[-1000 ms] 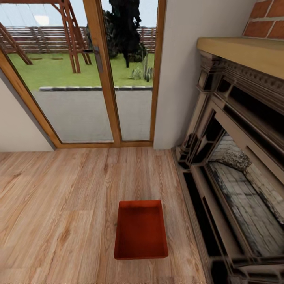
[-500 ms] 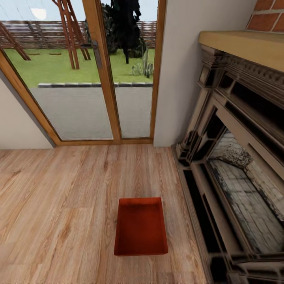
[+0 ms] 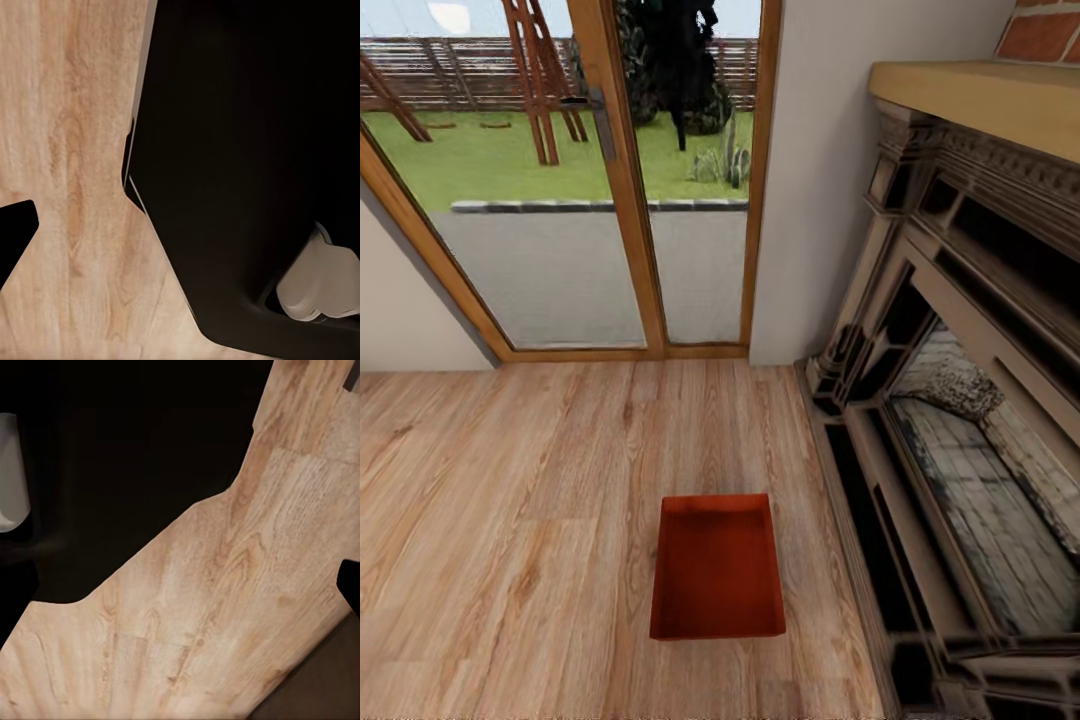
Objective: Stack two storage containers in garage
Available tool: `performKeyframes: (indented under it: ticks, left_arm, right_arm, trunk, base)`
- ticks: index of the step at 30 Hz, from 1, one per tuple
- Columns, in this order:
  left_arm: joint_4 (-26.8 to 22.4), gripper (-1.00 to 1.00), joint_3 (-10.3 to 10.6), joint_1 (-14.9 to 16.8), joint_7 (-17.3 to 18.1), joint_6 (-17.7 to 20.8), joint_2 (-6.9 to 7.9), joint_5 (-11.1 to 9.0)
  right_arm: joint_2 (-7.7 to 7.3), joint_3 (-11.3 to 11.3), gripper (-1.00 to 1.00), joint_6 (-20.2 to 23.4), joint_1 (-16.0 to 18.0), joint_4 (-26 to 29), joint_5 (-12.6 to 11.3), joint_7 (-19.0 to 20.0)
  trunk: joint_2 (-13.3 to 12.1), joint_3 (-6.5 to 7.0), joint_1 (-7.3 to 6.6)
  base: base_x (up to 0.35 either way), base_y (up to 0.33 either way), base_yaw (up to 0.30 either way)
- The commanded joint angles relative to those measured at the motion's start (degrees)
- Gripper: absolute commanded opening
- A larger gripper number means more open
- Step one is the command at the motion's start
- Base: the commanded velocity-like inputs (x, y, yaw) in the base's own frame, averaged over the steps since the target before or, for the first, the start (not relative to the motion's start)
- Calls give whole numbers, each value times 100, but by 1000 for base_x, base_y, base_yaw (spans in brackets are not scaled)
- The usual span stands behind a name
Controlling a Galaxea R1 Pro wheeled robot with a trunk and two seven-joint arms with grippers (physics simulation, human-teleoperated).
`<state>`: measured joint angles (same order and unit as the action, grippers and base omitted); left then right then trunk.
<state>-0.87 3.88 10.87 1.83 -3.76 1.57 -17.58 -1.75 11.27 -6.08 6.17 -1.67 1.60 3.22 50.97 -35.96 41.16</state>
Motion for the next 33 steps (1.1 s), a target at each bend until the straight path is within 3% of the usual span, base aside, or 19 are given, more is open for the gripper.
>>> performKeyframes:
  ticks: [1,33]
  left_arm:
    - [8,100,41,3,19,-20,1,-57]
    - [8,100,42,3,19,-20,1,-54]
  right_arm:
    - [-1,15,100,-35,7,-18,16,12]
    - [6,15,100,-33,7,-18,16,-6]
  trunk:
    - [3,-13,0]
    - [3,-303,0]
  base:
    - [0,0,0]
    - [0,0,0]
